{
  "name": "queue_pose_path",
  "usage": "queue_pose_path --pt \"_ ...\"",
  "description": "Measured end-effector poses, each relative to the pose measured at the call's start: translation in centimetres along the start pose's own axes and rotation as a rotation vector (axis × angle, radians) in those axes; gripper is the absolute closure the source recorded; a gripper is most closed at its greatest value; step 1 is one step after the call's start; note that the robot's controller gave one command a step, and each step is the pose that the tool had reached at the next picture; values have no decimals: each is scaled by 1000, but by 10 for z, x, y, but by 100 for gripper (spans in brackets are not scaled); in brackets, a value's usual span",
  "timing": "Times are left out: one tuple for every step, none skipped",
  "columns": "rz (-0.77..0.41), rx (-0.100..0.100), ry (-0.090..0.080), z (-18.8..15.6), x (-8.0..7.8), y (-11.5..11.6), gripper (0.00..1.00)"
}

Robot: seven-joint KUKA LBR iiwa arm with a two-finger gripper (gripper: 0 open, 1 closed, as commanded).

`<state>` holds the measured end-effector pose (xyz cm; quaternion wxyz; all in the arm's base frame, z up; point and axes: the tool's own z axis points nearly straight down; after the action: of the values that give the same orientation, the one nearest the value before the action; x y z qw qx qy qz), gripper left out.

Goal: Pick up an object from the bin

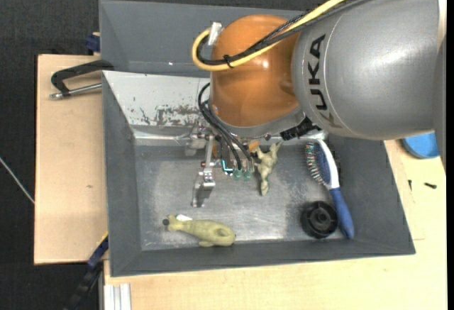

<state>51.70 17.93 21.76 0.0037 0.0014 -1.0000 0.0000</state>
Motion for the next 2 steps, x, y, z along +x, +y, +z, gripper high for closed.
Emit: queue_pose_path --pt "-834 3 -6 58 19 -14 0" --pt "-1291 3 -5 84 24 -18 0"
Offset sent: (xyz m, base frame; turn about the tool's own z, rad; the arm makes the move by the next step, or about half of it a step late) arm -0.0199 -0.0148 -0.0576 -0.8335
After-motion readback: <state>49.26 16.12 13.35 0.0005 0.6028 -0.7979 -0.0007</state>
